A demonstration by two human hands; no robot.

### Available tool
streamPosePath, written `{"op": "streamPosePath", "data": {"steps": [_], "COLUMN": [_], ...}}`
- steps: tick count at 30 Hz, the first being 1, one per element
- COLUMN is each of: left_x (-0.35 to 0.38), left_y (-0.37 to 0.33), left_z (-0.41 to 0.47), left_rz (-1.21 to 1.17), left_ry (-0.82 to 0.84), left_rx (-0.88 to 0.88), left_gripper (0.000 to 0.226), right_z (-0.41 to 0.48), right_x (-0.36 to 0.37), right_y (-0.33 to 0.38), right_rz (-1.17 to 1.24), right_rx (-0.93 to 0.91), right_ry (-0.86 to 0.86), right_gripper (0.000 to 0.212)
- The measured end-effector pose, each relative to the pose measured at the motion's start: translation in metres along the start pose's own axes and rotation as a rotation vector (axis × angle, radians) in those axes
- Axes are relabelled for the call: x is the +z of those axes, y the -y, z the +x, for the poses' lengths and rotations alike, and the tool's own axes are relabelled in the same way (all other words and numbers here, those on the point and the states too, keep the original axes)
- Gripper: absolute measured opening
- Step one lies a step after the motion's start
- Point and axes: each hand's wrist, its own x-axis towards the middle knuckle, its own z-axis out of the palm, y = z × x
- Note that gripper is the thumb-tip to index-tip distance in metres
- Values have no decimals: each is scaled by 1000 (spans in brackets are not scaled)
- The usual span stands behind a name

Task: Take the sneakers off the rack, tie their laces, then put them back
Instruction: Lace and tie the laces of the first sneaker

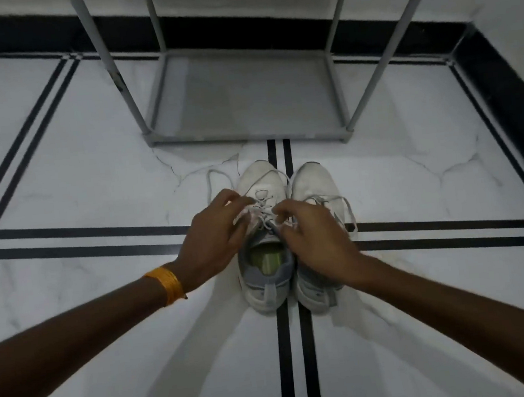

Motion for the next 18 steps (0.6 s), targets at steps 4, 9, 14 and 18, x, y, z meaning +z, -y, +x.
{"op": "streamPosePath", "data": {"steps": [4,9,14,18], "left_x": [3,-1,13,12], "left_y": [11,-3,-6,-9], "left_z": [-1,-7,-12,-10], "left_rz": [12,-236,-440,-585], "left_ry": [176,139,107,153], "left_rx": [28,-145,-380,-482], "left_gripper": [6,12,17,35], "right_z": [11,8,15,21], "right_x": [12,12,8,2], "right_y": [-5,-10,-13,-15], "right_rz": [160,201,221,263], "right_rx": [115,163,168,242], "right_ry": [92,80,116,150], "right_gripper": [13,17,19,12]}}
